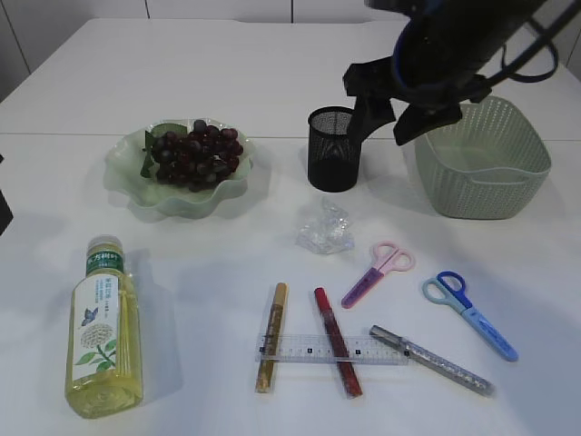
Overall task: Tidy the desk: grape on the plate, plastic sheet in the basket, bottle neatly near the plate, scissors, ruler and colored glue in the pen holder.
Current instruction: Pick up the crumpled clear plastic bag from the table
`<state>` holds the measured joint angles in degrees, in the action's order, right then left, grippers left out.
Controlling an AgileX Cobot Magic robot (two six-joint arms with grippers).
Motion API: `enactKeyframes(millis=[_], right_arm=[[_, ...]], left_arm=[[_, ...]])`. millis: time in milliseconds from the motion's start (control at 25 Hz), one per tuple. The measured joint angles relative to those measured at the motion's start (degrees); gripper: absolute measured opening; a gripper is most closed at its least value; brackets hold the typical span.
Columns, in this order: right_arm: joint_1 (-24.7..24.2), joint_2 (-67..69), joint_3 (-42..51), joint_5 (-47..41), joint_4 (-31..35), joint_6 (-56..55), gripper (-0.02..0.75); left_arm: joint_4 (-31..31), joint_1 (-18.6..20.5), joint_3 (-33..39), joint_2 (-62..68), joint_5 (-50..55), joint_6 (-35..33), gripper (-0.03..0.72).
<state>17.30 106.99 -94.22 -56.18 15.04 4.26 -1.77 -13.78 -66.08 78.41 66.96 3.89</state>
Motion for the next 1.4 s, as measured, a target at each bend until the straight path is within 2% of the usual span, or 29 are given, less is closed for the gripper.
enactKeyframes(millis=[200, 360, 1240, 1400], right_arm=[[0.0, 9.59, -7.01, 0.0, 0.0, 0.52, 0.619], [0.0, 15.12, -10.24, 0.0, 0.0, 0.56, 0.649], [0.0, 25.4, -11.17, 0.15, 1.46, 0.24, 0.65], [0.0, 25.49, -11.17, 0.38, 2.05, 0.24, 0.623]], left_arm=[[0.0, 0.0, 0.0, 0.0, 0.23, 0.0, 0.412], [0.0, 0.0, 0.0, 0.0, 0.36, 0.0, 0.405], [0.0, 0.0, 0.0, 0.0, 0.19, 0.0, 0.393], [0.0, 0.0, 0.0, 0.0, 0.14, 0.0, 0.393]])
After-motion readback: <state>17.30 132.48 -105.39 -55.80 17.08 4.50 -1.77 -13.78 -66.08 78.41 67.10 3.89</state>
